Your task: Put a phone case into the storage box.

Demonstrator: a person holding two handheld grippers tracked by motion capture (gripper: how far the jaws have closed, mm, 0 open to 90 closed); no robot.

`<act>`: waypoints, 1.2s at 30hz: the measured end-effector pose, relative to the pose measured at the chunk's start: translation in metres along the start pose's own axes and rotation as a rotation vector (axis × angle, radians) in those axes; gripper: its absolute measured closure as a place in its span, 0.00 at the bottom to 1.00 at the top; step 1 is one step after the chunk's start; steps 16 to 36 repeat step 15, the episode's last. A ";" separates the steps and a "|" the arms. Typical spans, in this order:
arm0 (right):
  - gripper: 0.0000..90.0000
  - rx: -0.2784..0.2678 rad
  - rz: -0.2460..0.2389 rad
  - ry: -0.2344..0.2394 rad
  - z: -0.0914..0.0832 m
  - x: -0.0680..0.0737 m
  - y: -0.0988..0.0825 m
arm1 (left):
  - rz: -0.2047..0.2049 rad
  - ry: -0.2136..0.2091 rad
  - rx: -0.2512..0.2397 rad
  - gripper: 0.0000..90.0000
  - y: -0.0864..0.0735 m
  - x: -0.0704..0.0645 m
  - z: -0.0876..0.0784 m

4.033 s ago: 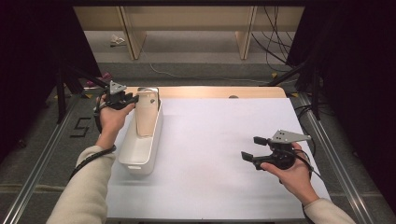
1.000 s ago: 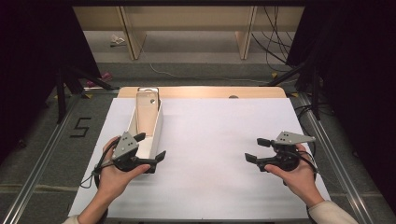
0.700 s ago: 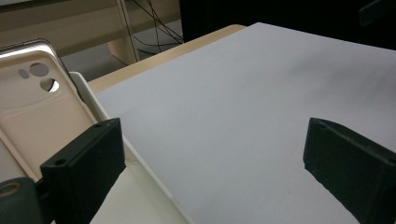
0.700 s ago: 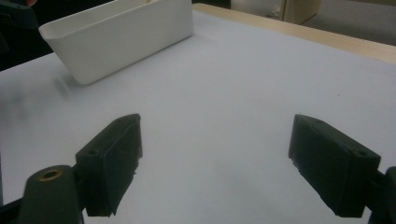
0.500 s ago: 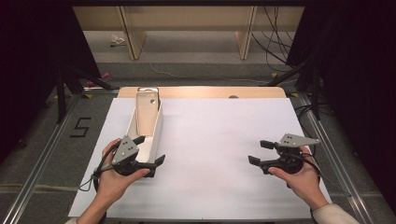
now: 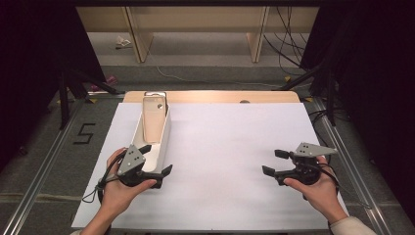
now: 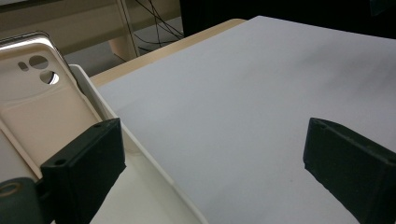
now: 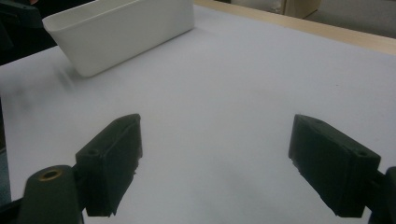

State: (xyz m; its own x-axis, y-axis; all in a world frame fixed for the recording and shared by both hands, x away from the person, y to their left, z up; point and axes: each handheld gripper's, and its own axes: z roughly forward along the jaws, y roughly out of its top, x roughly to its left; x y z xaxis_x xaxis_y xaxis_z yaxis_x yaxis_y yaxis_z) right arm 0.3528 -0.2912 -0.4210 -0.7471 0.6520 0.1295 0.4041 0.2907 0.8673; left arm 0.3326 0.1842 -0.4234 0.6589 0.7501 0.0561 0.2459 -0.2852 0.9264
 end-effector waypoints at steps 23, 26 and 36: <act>0.20 0.003 0.000 0.006 0.001 0.000 0.000 | 0.020 0.014 0.001 0.05 -0.003 -0.004 0.001; 0.20 0.003 0.000 0.006 0.001 0.000 0.000 | 0.020 0.014 0.001 0.05 -0.003 -0.004 0.001; 0.20 0.003 0.000 0.006 0.001 0.000 0.000 | 0.020 0.014 0.001 0.05 -0.003 -0.004 0.001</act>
